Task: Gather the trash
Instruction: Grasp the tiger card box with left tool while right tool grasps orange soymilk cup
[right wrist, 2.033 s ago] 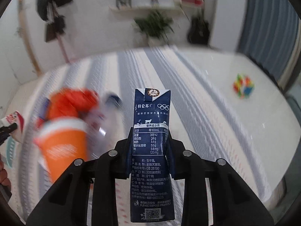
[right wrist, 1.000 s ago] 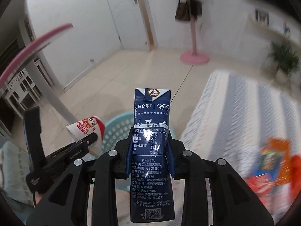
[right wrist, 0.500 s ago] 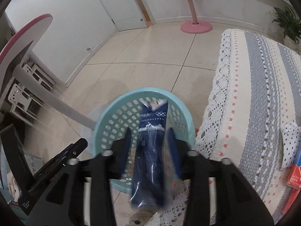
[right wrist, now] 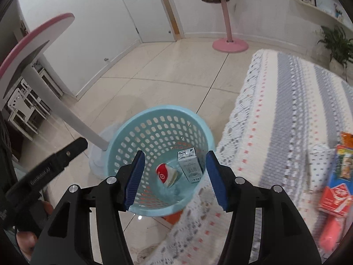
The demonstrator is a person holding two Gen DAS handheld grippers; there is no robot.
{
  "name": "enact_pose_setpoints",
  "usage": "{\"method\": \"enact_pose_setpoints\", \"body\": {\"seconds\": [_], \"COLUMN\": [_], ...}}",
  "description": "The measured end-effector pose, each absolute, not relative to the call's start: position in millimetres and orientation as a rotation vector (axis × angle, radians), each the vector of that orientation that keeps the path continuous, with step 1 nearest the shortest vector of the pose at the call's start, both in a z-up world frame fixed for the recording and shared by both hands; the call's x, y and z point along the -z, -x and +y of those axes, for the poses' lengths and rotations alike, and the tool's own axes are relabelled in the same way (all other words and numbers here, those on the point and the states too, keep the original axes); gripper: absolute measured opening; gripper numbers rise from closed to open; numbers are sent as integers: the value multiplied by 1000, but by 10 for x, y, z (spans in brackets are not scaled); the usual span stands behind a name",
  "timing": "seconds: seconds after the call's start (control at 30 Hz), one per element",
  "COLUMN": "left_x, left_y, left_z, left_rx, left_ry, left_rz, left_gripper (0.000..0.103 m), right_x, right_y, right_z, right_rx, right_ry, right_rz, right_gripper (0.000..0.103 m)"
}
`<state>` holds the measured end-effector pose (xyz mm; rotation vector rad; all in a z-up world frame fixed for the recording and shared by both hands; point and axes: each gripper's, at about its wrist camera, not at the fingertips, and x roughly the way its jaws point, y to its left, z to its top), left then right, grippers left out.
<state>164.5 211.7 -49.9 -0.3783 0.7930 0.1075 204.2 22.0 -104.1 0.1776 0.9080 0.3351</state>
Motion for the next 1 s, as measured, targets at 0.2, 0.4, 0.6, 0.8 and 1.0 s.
{"method": "enact_pose_setpoints", "body": {"seconds": [0.2, 0.4, 0.6, 0.8, 1.0], "left_x": [91, -241, -311, -146, 247], "left_y": [-1421, -1158, -1084, -1230, -1491], "left_z": [1749, 1185, 559, 24, -509], "left_rx": [-18, 102, 238, 380, 489], "left_ry": [397, 350, 263, 252, 228], "left_rz": [686, 591, 571, 635, 769], "left_gripper": [57, 57, 57, 61, 72], "right_x": [620, 128, -83, -36, 198], "right_y": [-1740, -1246, -721, -344, -135], "right_z": [-85, -615, -1361, -2001, -2499], "right_rx": [-310, -245, -119, 4, 76], "right_ry": [-148, -107, -91, -91, -131], "right_rz": [800, 662, 581, 575, 631], "right_gripper": [54, 54, 54, 54, 54]}}
